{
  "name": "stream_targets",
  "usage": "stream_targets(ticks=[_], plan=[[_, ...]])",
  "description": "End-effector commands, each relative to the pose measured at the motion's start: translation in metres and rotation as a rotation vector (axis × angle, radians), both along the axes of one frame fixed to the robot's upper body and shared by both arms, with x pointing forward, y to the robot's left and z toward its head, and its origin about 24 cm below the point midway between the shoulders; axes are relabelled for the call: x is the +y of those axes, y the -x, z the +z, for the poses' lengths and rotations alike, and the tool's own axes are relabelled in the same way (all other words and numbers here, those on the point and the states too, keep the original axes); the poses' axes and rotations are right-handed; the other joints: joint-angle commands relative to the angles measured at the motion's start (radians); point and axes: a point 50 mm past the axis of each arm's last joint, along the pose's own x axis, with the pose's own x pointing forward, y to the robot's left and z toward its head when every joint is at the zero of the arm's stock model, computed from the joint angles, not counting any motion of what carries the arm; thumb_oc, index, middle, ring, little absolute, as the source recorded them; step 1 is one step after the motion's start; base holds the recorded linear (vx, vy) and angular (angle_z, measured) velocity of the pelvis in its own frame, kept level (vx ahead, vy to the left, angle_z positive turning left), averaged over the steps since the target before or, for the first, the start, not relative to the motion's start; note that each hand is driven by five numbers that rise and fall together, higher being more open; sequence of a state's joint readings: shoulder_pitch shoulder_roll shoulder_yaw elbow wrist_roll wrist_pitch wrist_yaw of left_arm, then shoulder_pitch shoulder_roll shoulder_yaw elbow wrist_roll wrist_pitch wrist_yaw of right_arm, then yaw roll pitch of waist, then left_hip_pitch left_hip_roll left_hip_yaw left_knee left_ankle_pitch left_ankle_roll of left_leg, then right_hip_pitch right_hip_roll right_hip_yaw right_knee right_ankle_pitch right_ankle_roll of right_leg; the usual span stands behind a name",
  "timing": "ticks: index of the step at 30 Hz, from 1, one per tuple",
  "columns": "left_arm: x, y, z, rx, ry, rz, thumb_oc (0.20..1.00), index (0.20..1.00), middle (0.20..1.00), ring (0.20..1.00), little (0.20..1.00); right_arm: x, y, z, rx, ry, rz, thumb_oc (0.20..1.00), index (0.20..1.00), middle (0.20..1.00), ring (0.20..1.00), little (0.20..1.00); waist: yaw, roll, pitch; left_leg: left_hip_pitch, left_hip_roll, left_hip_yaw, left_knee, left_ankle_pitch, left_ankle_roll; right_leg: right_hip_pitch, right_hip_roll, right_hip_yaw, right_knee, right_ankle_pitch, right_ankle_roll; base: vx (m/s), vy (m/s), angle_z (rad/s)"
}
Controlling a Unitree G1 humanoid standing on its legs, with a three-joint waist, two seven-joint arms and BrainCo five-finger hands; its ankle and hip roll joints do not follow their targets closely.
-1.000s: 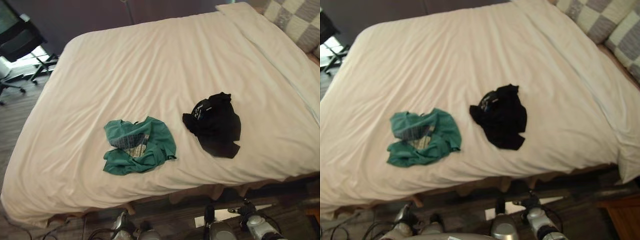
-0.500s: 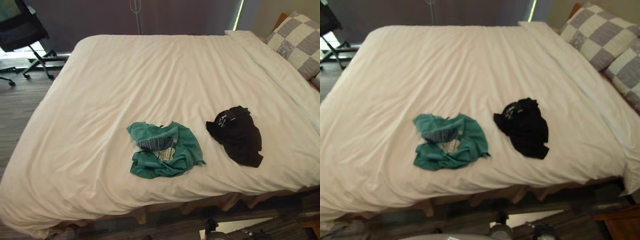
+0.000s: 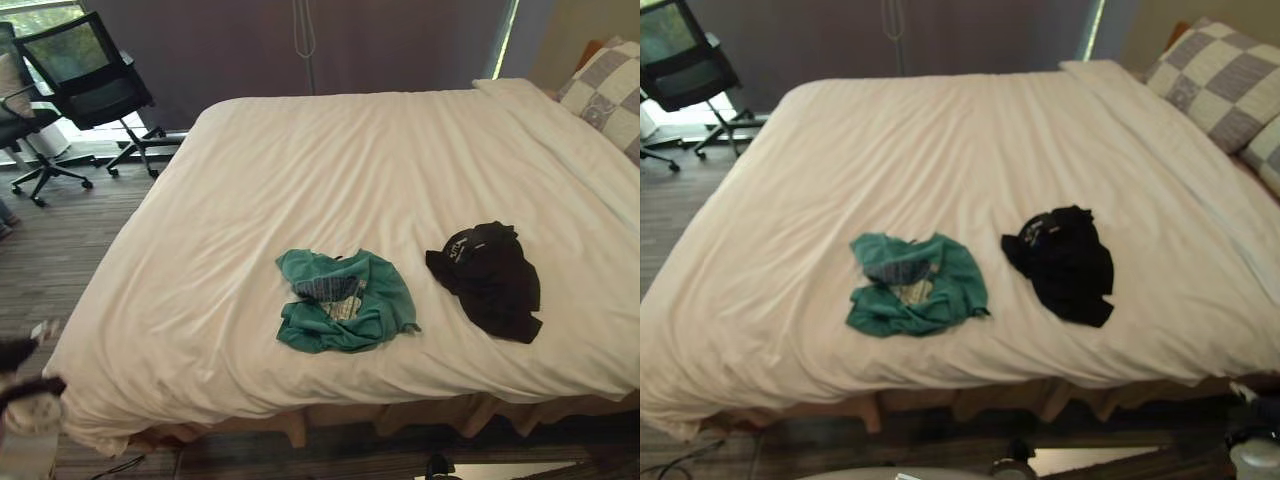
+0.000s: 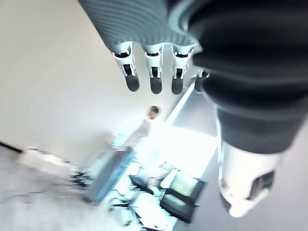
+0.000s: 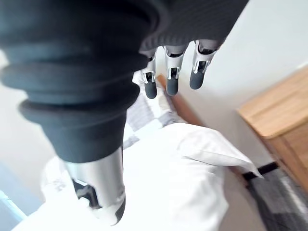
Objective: Tidy up the quilt and then pick up the clothes from the bed and put them into the laundry hamper.
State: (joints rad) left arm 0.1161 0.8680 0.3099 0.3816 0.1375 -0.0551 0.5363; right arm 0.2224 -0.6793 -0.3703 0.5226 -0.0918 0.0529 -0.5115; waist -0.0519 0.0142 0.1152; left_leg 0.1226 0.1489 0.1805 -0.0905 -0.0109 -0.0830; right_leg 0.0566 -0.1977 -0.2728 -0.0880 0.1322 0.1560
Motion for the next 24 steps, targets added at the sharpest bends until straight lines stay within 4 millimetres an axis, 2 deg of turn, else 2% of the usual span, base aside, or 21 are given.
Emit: stream_targets(ticks=[1, 2, 5, 6, 7, 8, 9, 13, 14, 16, 17, 18, 19, 20, 21, 23, 24], plan=[[-0.026, -0.044, 0.022, -0.009, -0.088, -0.177, 1.000, 1.000, 1.000, 1.000, 1.000, 0.009, -0.059, 0.051, -0.052, 0.204, 0.223, 1.000, 1.000, 1.000, 1.000, 1.000, -0.031, -0.004, 0.028, 0.022, 0.013, 0.016, 0.003, -0.022, -0.056, 0.000, -0.059, 0.018, 0.081, -0.130, 0.064, 0.00, 0.000, 0.00], [-0.038, -0.057, 0.021, 0.007, -0.091, -0.234, 1.000, 1.000, 1.000, 1.000, 1.000, 0.015, -0.069, 0.056, -0.041, 0.229, 0.274, 1.000, 1.000, 1.000, 1.000, 1.000, -0.035, -0.004, 0.030, 0.025, 0.013, 0.021, 0.003, -0.023, -0.055, -0.004, -0.059, 0.022, 0.083, -0.130, 0.064, 0.00, 0.000, 0.00], [-0.092, -0.095, 0.006, 0.121, -0.114, -0.457, 1.000, 1.000, 1.000, 1.000, 1.000, 0.039, -0.099, 0.072, -0.050, 0.304, 0.424, 1.000, 1.000, 1.000, 1.000, 1.000, -0.057, -0.005, 0.038, 0.037, 0.015, 0.043, 0.003, -0.033, -0.051, -0.013, -0.058, 0.038, 0.086, -0.130, 0.067, 0.02, -0.012, -0.13], [-0.129, -0.115, -0.007, 0.205, -0.160, -0.587, 1.000, 1.000, 1.000, 1.000, 1.000, 0.060, -0.116, 0.078, -0.082, 0.323, 0.511, 1.000, 1.000, 1.000, 1.000, 1.000, -0.072, -0.005, 0.046, 0.040, 0.014, 0.062, 0.003, -0.037, -0.047, -0.033, -0.059, 0.056, 0.088, -0.122, 0.070, 0.03, -0.010, -0.29], [-0.145, -0.122, -0.013, 0.227, -0.156, -0.626, 1.000, 1.000, 1.000, 1.000, 1.000, 0.069, -0.121, 0.080, -0.093, 0.333, 0.547, 1.000, 1.000, 1.000, 1.000, 1.000, -0.079, -0.005, 0.049, 0.038, 0.013, 0.071, 0.003, -0.038, -0.045, -0.044, -0.059, 0.065, 0.089, -0.120, 0.071, 0.00, -0.002, -0.28], [-0.145, -0.122, -0.013, 0.227, -0.156, -0.627, 1.000, 1.000, 1.000, 1.000, 1.000, 0.069, -0.121, 0.080, -0.093, 0.333, 0.546, 1.000, 1.000, 1.000, 1.000, 1.000, -0.077, -0.005, 0.049, 0.038, 0.013, 0.072, 0.003, -0.039, -0.045, -0.045, -0.059, 0.066, 0.089, -0.120, 0.071, -0.02, 0.004, -0.24], [-0.168, -0.135, -0.019, 0.259, -0.166, -0.676, 1.000, 1.000, 1.000, 1.000, 1.000, 0.084, -0.129, 0.085, -0.122, 0.340, 0.602, 1.000, 1.000, 1.000, 1.000, 1.000, -0.094, -0.005, 0.064, 0.035, 0.012, 0.087, 0.003, -0.038, -0.041, -0.075, -0.058, 0.083, 0.096, -0.115, 0.073, -0.05, 0.011, -0.28], [-0.206, -0.155, -0.035, 0.356, -0.170, -0.729, 1.000, 1.000, 1.000, 1.000, 1.000, 0.097, -0.131, 0.080, -0.121, 0.332, 0.642, 1.000, 1.000, 1.000, 1.000, 1.000, -0.127, -0.014, 0.106, 0.012, 0.015, 0.114, 0.006, -0.032, -0.035, -0.141, -0.052, 0.113, 0.125, -0.113, 0.075, -0.07, 0.007, -0.41], [-0.207, -0.156, -0.034, 0.355, -0.171, -0.731, 1.000, 1.000, 1.000, 1.000, 1.000, 0.096, -0.131, 0.081, -0.122, 0.333, 0.639, 1.000, 1.000, 1.000, 1.000, 1.000, -0.123, -0.013, 0.105, 0.010, 0.014, 0.116, 0.007, -0.032, -0.035, -0.146, -0.052, 0.115, 0.128, -0.114, 0.074, -0.09, -0.002, -0.28], [-0.217, -0.164, -0.050, 0.443, -0.146, -0.709, 1.000, 1.000, 1.000, 1.000, 1.000, 0.099, -0.130, 0.077, -0.130, 0.305, 0.634, 1.000, 1.000, 1.000, 1.000, 1.000, -0.136, -0.022, 0.132, -0.015, 0.016, 0.120, 0.012, -0.025, -0.034, -0.181, -0.049, 0.129, 0.144, -0.113, 0.072, -0.09, -0.010, -0.27], [-0.218, -0.163, -0.061, 0.493, -0.124, -0.693, 1.000, 1.000, 1.000, 1.000, 1.000, 0.099, -0.131, 0.077, -0.130, 0.301, 0.635, 1.000, 1.000, 1.000, 1.000, 1.000, -0.137, -0.026, 0.141, -0.021, 0.016, 0.118, 0.013, -0.024, -0.033, -0.188, -0.050, 0.129, 0.146, -0.112, 0.071, -0.05, -0.012, -0.19], [-0.219, -0.164, -0.061, 0.491, -0.124, -0.694, 1.000, 1.000, 1.000, 1.000, 1.000, 0.099, -0.130, 0.077, -0.131, 0.302, 0.634, 1.000, 1.000, 1.000, 1.000, 1.000, -0.136, -0.025, 0.141, -0.023, 0.016, 0.118, 0.013, -0.024, -0.032, -0.190, -0.050, 0.129, 0.148, -0.113, 0.071, -0.04, -0.009, -0.10], [-0.221, -0.163, -0.070, 0.536, -0.110, -0.685, 1.000, 1.000, 1.000, 1.000, 1.000, 0.100, -0.131, 0.078, -0.133, 0.303, 0.636, 1.000, 1.000, 1.000, 1.000, 1.000, -0.138, -0.027, 0.148, -0.029, 0.015, 0.117, 0.015, -0.023, -0.032, -0.196, -0.051, 0.128, 0.151, -0.113, 0.070, -0.04, -0.005, -0.04], [-0.218, -0.157, -0.090, 0.634, -0.103, -0.653, 0.485, 0.485, 0.485, 0.485, 0.485, 0.097, -0.134, 0.088, -0.119, 0.355, 0.643, 1.000, 1.000, 1.000, 1.000, 1.000, -0.128, -0.033, 0.163, -0.041, 0.016, 0.113, 0.020, -0.022, -0.032, -0.201, -0.053, 0.125, 0.156, -0.114, 0.068, -0.07, -0.011, 0.01], [-0.217, -0.152, -0.098, 0.670, -0.086, -0.642, 0.200, 0.200, 0.200, 0.200, 0.200, 0.097, -0.137, 0.097, -0.114, 0.405, 0.650, 1.000, 1.000, 1.000, 1.000, 1.000, -0.121, -0.035, 0.171, -0.049, 0.016, 0.109, 0.022, -0.020, -0.032, -0.205, -0.055, 0.121, 0.159, -0.114, 0.067, -0.05, -0.011, 0.07], [-0.211, -0.141, -0.118, 0.751, -0.055, -0.609, 0.200, 0.200, 0.200, 0.200, 0.200, 0.096, -0.146, 0.120, -0.108, 0.505, 0.667, 1.000, 1.000, 1.000, 1.000, 1.000, -0.105, -0.037, 0.188, -0.062, 0.018, 0.095, 0.027, -0.018, -0.032, -0.211, -0.057, 0.114, 0.166, -0.116, 0.065, -0.05, -0.009, 0.08], [-0.211, -0.141, -0.118, 0.750, -0.053, -0.608, 0.200, 0.200, 0.200, 0.200, 0.200, 0.096, -0.147, 0.120, -0.109, 0.508, 0.669, 1.000, 1.000, 1.000, 1.000, 1.000, -0.108, -0.036, 0.188, -0.064, 0.018, 0.095, 0.028, -0.019, -0.032, -0.213, -0.057, 0.114, 0.167, -0.117, 0.065, -0.08, -0.021, 0.15]])
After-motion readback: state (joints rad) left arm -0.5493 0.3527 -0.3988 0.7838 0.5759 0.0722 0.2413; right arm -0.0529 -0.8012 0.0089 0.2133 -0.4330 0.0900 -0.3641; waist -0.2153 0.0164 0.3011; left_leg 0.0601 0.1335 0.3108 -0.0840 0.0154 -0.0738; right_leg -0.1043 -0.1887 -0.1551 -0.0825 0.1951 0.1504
